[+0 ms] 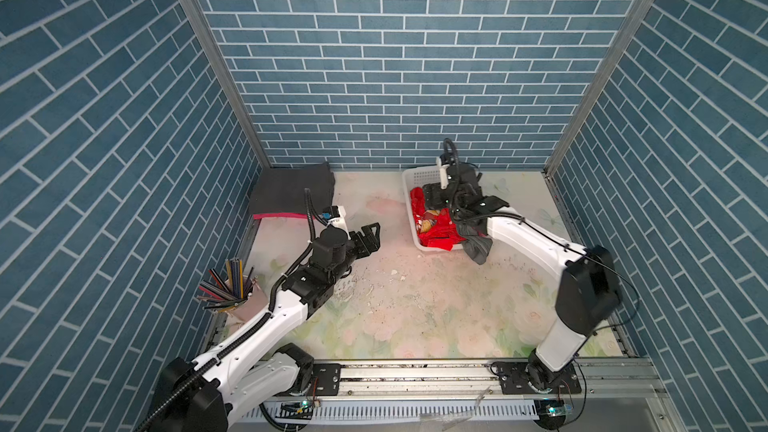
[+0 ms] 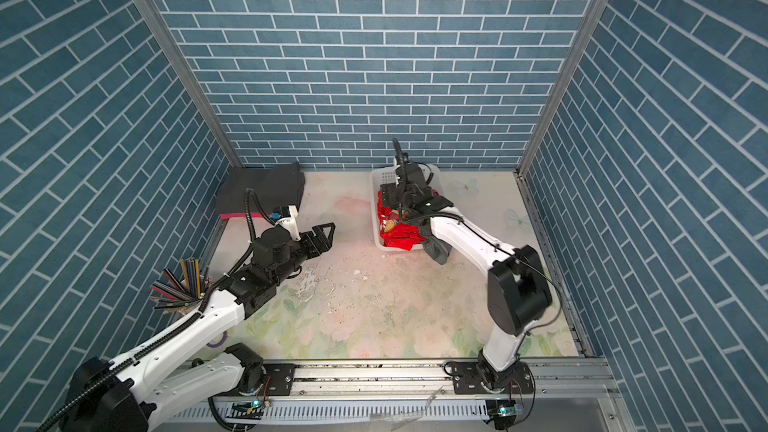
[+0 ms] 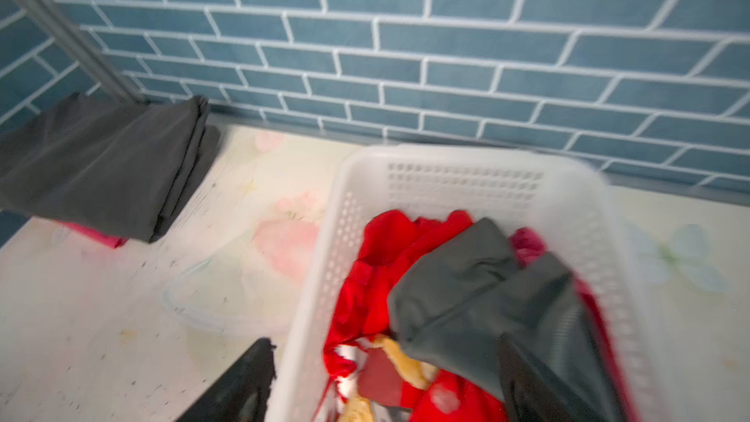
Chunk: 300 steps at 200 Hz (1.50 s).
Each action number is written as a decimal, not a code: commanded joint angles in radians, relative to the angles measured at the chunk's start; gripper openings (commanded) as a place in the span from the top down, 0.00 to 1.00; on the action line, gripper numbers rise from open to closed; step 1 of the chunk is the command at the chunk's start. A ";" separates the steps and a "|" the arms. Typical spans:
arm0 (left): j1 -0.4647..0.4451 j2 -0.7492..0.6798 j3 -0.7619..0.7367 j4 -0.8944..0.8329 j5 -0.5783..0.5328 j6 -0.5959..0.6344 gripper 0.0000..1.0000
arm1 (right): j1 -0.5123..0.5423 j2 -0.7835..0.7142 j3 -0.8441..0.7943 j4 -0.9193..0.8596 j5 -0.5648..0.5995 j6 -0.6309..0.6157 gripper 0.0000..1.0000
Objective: Fold and stack the t-shirts
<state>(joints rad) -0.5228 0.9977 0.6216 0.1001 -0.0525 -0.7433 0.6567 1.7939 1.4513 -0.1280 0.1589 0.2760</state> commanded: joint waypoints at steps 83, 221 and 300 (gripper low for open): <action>0.039 0.020 -0.005 -0.042 0.025 -0.019 0.12 | 0.078 0.317 0.262 -0.272 0.101 0.085 0.72; -0.221 0.295 0.210 0.018 -0.092 0.036 0.12 | -0.381 0.039 -0.167 0.060 0.259 -0.477 1.00; -0.247 0.378 0.334 -0.034 -0.144 0.098 0.12 | -0.486 0.182 -0.073 0.142 0.230 -0.665 1.00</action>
<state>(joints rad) -0.7624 1.3579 0.9085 0.1089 -0.1513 -0.6769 0.1925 1.9270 1.3216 -0.0360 0.4049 -0.2901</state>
